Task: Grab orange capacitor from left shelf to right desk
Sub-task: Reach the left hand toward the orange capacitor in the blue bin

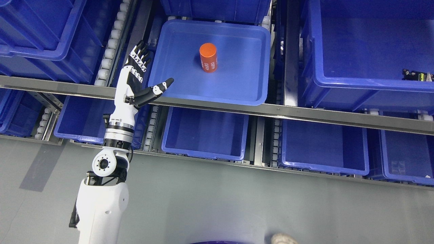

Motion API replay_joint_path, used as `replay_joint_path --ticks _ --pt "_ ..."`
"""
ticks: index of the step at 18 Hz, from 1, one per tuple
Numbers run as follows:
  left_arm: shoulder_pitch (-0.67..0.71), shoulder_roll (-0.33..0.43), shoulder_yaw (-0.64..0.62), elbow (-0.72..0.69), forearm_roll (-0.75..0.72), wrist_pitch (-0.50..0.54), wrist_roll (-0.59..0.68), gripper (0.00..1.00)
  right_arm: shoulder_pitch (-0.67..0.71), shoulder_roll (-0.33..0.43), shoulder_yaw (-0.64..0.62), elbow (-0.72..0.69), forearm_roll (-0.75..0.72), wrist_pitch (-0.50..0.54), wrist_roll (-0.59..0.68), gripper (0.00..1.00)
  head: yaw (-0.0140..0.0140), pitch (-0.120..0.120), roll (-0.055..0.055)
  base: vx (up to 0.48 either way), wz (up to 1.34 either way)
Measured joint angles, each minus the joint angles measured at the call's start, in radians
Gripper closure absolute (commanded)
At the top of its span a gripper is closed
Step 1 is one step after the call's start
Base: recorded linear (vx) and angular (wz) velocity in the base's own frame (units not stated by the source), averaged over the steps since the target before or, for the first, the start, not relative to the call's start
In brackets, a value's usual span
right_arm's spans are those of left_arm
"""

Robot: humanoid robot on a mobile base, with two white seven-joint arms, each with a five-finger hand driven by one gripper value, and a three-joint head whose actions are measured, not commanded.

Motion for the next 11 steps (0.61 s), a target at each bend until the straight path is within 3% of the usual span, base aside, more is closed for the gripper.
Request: replay_joint_path --ticks 11 --pt "-0.078 0.000 -0.037 0.053 -0.015 0.013 -0.021 0.00 0.000 0.000 0.000 0.000 0.000 0.000 0.000 0.00 0.0000 0.000 0.000 0.000 0.00"
